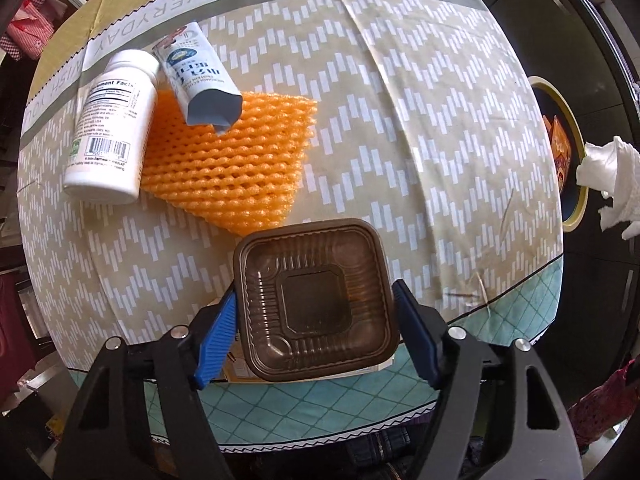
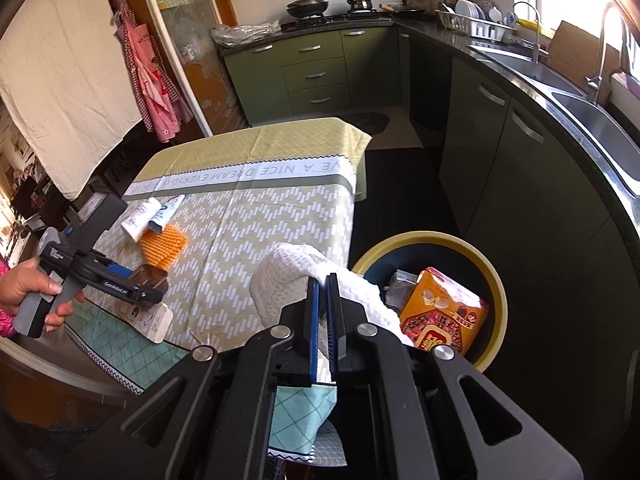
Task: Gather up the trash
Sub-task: 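Drop the cloth in the bin with right gripper while left grasps the brown tray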
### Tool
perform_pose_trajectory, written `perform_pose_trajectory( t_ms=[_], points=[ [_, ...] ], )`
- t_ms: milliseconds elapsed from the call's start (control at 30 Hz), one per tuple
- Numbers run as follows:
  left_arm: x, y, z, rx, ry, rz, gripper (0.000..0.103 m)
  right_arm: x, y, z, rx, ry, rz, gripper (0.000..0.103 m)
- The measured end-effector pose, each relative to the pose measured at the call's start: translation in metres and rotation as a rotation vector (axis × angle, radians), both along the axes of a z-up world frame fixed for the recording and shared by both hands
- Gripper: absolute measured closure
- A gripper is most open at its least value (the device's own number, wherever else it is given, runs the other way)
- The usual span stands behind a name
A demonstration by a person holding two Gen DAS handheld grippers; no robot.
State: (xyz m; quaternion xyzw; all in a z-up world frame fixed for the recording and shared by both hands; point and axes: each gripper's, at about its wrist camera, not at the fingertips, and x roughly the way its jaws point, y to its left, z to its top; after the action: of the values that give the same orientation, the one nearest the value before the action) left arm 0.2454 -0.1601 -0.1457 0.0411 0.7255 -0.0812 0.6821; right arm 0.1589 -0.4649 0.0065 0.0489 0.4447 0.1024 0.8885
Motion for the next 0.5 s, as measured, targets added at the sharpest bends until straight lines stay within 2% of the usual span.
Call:
perform_pose_trajectory(
  t_ms=[133, 233, 267, 300, 333, 367, 500],
  points=[
    [-0.005, 0.000, 0.023, -0.024, -0.033, -0.019, 0.033, 0.014, -0.036, -0.017, -0.060, 0.017, -0.129, 0.098],
    [-0.008, -0.008, 0.045, -0.053, -0.072, -0.049, 0.033, 0.027, -0.063, -0.038, -0.057, 0.059, -0.199, 0.098],
    [-0.010, -0.010, 0.053, -0.066, -0.080, -0.062, 0.033, 0.032, -0.071, -0.046, -0.052, 0.079, -0.209, 0.096],
    [-0.011, -0.016, 0.060, -0.078, -0.091, -0.075, 0.033, 0.037, -0.077, -0.055, -0.043, 0.101, -0.210, 0.088],
    [-0.012, -0.023, 0.067, -0.089, -0.103, -0.090, 0.033, 0.039, -0.083, -0.063, -0.031, 0.115, -0.222, 0.079],
    [-0.013, -0.031, 0.073, -0.102, -0.113, -0.109, 0.033, 0.039, -0.087, -0.069, -0.031, 0.123, -0.229, 0.064],
    [-0.019, -0.065, 0.089, -0.140, -0.136, -0.191, 0.033, 0.027, -0.095, -0.069, -0.003, 0.117, -0.234, 0.063]
  ],
)
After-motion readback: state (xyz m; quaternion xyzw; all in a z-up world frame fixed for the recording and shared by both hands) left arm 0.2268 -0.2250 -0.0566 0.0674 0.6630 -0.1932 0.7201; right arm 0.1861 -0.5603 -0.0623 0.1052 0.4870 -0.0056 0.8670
